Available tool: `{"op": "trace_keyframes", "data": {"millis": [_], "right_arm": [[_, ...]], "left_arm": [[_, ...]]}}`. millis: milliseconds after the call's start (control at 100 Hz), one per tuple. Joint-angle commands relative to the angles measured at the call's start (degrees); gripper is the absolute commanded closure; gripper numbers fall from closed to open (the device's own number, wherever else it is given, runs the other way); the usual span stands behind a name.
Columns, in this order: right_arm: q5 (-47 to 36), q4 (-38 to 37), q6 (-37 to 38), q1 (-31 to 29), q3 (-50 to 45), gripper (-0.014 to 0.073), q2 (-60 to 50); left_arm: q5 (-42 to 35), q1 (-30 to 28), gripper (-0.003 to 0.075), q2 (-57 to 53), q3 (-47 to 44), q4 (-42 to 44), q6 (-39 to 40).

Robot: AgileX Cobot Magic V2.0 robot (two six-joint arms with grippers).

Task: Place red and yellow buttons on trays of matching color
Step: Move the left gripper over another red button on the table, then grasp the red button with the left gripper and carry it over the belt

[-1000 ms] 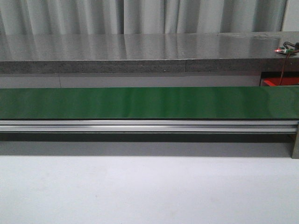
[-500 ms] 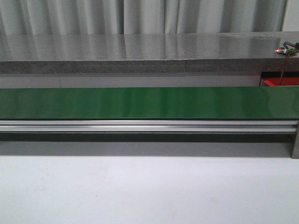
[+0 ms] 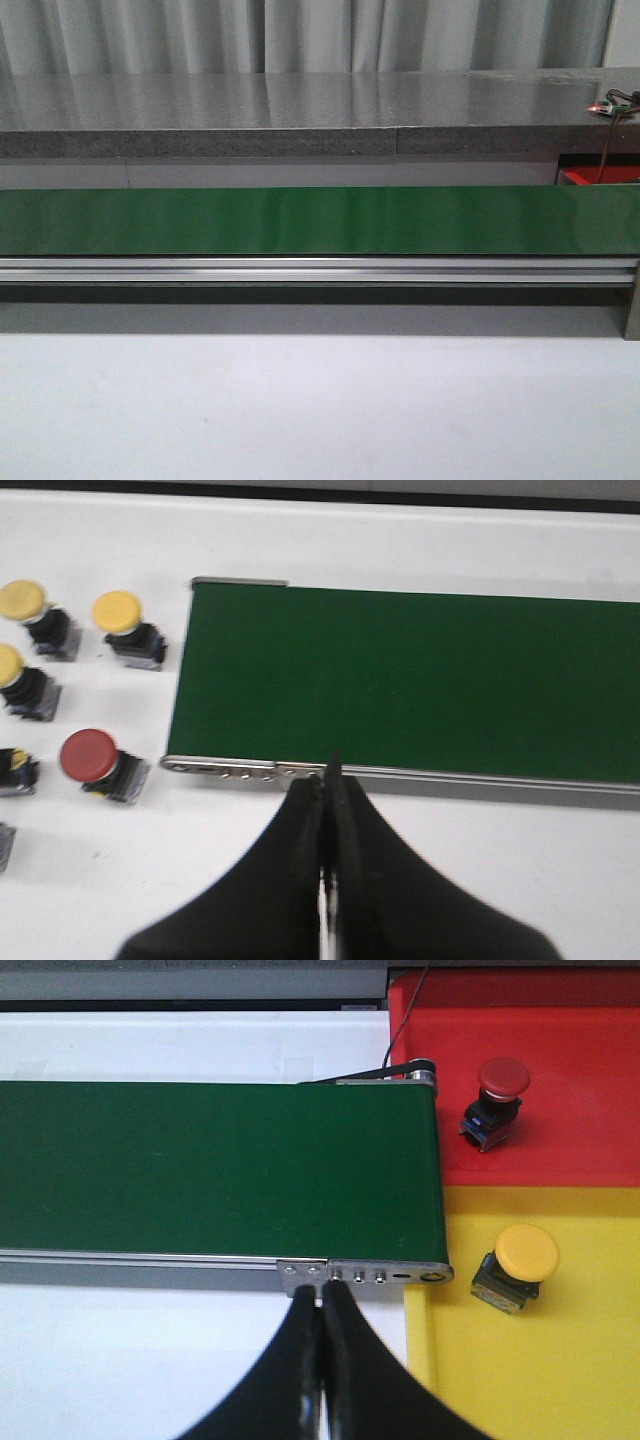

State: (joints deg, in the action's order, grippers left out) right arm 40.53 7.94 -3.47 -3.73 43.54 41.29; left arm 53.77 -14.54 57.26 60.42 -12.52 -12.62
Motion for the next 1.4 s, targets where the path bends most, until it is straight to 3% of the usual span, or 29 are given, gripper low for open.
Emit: {"op": "trace_keyframes", "data": {"millis": [0, 410, 480, 670, 740, 1150, 1390], "right_arm": [[-3.4, 0.2, -0.5, 0.0, 1.4, 0.0665, -0.3], [-3.5, 0.2, -0.5, 0.0, 1.4, 0.0665, -0.3], [-3.5, 0.2, -0.5, 0.0, 1.4, 0.0665, -0.3], [-3.5, 0.2, -0.5, 0.0, 1.4, 0.0665, -0.3], [-3.5, 0.2, -0.5, 0.0, 1.4, 0.0665, -0.3], [-3.5, 0.2, -0.5, 0.0, 1.4, 0.0665, -0.3], [-3.5, 0.2, -0.5, 0.0, 1.4, 0.0665, -0.3]], "left_arm": [[-3.2, -2.3, 0.074, 2.0, 2.7, 1.6, 3.1], [-7.1, -15.4, 0.0717, 18.0, 3.7, -0.1, 4.5], [-6.1, -16.5, 0.0623, 21.2, 3.8, -2.1, 4.5], [-5.2, -16.9, 0.018, 28.5, 4.8, -4.1, 5.3], [-5.5, -16.9, 0.0111, 30.3, 6.3, -4.4, 7.8], [-8.1, -16.8, 0.0113, 39.5, 12.2, -3.7, 19.7], [-8.7, -16.8, 0.0113, 43.8, 13.6, -1.4, 21.5]]}}
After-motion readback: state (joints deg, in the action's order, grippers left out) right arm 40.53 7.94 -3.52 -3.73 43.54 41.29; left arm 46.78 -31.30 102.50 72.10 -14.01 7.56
